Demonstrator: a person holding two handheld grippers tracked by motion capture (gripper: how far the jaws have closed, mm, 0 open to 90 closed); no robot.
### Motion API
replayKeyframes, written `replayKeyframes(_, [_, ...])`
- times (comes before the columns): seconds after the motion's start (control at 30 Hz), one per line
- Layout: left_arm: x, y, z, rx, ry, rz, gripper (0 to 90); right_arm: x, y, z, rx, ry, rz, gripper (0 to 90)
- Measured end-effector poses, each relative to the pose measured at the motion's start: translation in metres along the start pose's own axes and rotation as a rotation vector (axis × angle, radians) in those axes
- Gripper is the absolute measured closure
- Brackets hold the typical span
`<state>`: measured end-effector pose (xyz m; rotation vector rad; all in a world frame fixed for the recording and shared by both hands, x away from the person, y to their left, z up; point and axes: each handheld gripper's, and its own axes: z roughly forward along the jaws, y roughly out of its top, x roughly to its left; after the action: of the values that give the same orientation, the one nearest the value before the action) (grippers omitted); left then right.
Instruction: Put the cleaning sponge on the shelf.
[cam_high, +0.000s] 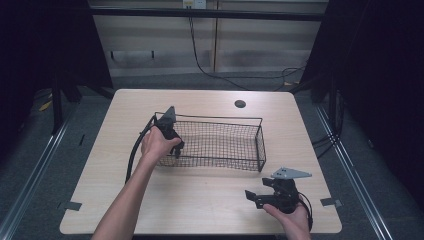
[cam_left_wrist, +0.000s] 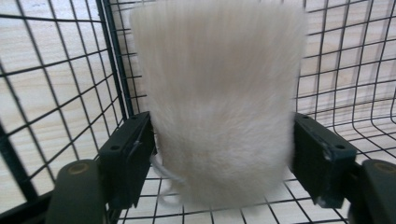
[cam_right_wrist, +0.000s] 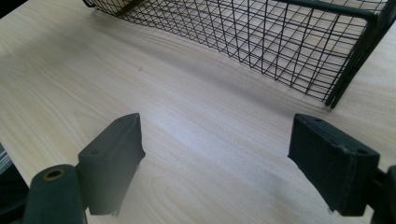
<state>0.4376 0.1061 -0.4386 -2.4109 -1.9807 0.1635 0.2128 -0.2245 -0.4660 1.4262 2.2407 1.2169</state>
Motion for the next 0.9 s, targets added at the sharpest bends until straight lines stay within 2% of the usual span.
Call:
replayKeyframes(0.17, [0.000,0.000,0.000,-0.003,0.007,0.001,27.4,0.000,0.000,0.000,-0.001,0.000,0.001,17.4])
replayKeyframes(0.4, [0.001,-0.002,-0.003,-0.003,-0.004,0.000,24.8,0.000,0.000,0.000,0.000,-0.002,0.000,17.4])
replayKeyframes(0.5, [0.000,-0.004,-0.006,-0.027,-0.001,0.003,24.8,0.000,0.000,0.000,0.001,-0.001,-0.001,17.4])
replayKeyframes(0.53, [0.001,-0.004,-0.008,-0.014,-0.016,0.014,24.8,0.000,0.000,0.000,0.000,-0.001,-0.001,17.4])
replayKeyframes(0.6, [0.000,-0.005,-0.009,-0.032,-0.009,0.006,24.8,0.000,0.000,0.000,0.001,-0.001,-0.001,17.4])
replayKeyframes(0.9, [0.003,-0.007,-0.014,-0.034,-0.026,0.015,24.4,0.000,0.000,0.000,0.001,-0.002,-0.001,17.4])
